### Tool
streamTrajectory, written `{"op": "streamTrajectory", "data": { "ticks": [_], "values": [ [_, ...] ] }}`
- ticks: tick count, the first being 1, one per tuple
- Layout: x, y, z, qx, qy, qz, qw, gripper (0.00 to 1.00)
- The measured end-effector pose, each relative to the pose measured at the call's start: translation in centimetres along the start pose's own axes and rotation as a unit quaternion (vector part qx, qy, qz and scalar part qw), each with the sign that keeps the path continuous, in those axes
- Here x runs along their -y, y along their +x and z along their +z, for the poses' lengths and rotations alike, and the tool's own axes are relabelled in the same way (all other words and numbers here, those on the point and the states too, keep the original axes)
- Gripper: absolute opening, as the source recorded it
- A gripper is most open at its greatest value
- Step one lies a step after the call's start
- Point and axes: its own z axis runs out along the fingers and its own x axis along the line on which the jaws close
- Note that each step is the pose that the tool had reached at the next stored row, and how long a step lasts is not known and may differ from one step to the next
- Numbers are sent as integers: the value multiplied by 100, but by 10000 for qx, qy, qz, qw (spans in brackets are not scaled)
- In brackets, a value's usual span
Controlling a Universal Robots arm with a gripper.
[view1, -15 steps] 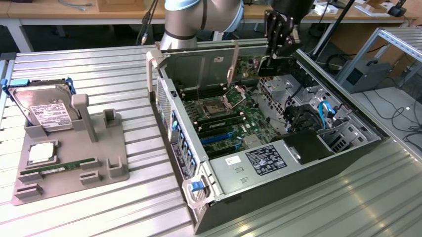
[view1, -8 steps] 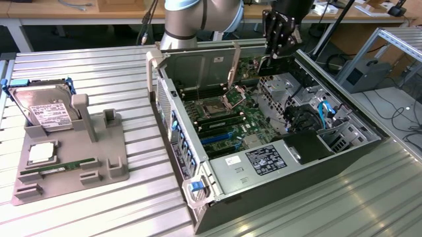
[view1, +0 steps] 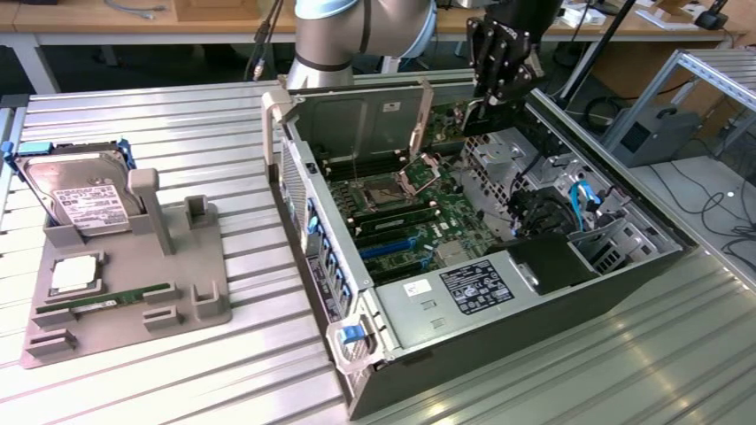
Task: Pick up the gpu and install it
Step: 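Insert the gpu into the slot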
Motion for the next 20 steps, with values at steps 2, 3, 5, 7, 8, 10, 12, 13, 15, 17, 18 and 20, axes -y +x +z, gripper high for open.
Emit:
{"op": "streamTrajectory", "data": {
  "ticks": [2,3,5,7,8,10,12,13,15,17,18,20],
  "values": [
    [0,0,1,16,-5,-157,9999,27],
    [0,0,1,28,-9,-285,9996,27],
    [0,0,2,40,-13,-397,9992,27],
    [0,0,2,47,-16,-475,9989,27],
    [0,0,2,54,-18,-536,9985,27],
    [0,0,2,63,-21,-639,9979,27],
    [0,0,3,76,-26,-769,9970,27],
    [0,0,3,83,-28,-831,9965,27],
    [0,0,4,95,-32,-955,9954,27],
    [0,0,4,104,-35,-1041,9945,27],
    [0,0,4,106,-35,-1070,9942,27],
    [0,0,5,118,-39,-1182,9929,27]
  ]
}}
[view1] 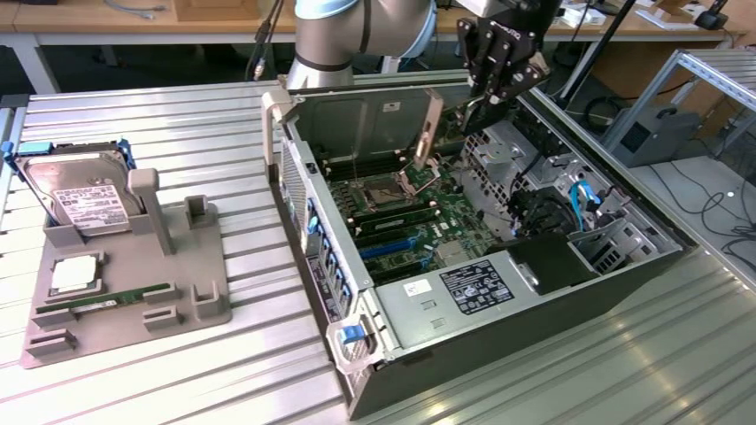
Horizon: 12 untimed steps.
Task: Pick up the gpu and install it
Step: 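Insert the gpu into the slot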
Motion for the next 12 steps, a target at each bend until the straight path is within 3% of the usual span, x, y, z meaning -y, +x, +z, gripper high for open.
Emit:
{"op": "streamTrajectory", "data": {
  "ticks": [5,12],
  "values": [
    [0,0,1,31,-11,-316,9995,27],
    [0,0,3,68,-22,-678,9977,27]
  ]
}}
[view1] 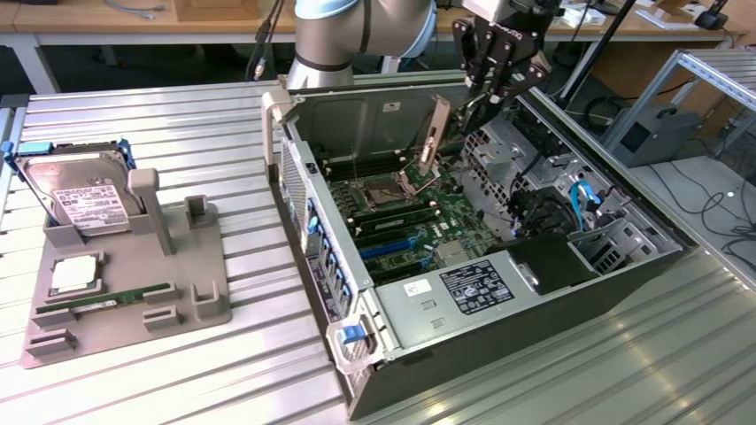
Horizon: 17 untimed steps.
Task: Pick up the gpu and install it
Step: 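Insert the gpu into the slot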
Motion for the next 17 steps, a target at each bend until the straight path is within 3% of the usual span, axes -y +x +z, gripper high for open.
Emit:
{"op": "streamTrajectory", "data": {
  "ticks": [12,17],
  "values": [
    [0,0,3,61,-21,-616,9981,27],
    [1,0,5,91,-30,-917,9957,27]
  ]
}}
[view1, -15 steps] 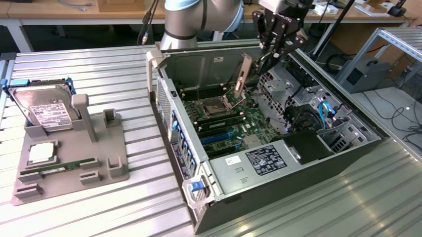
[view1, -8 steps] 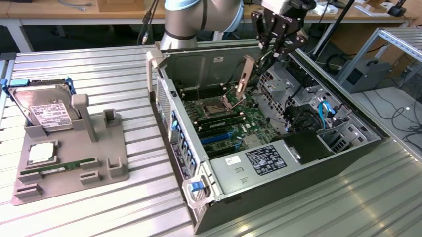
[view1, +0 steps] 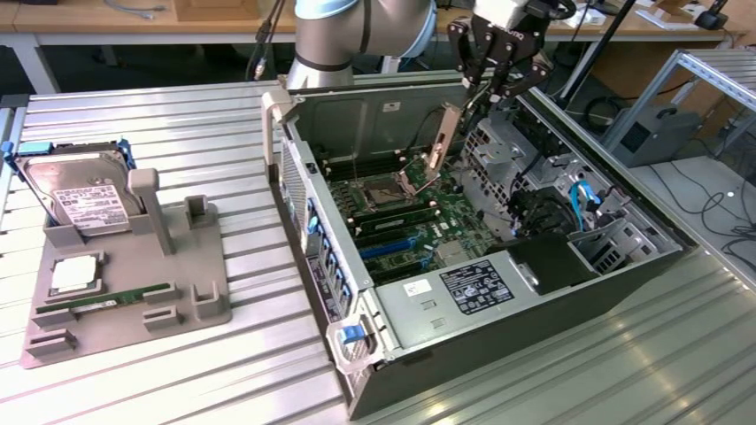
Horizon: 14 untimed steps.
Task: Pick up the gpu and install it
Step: 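Insert the gpu into the slot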
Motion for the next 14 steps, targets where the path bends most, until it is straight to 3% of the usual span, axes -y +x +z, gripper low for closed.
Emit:
{"op": "streamTrajectory", "data": {
  "ticks": [3,4,6,8,12,13,14],
  "values": [
    [0,1,8,-11,3,108,9999,27],
    [-1,1,17,-26,8,260,9997,27],
    [-3,2,36,-62,19,611,9981,27],
    [-4,2,47,-82,25,802,9967,27],
    [-7,3,73,-125,39,1228,9923,27],
    [-7,3,80,-138,42,1346,9908,27],
    [-9,4,93,-159,48,1546,9878,27]
  ]
}}
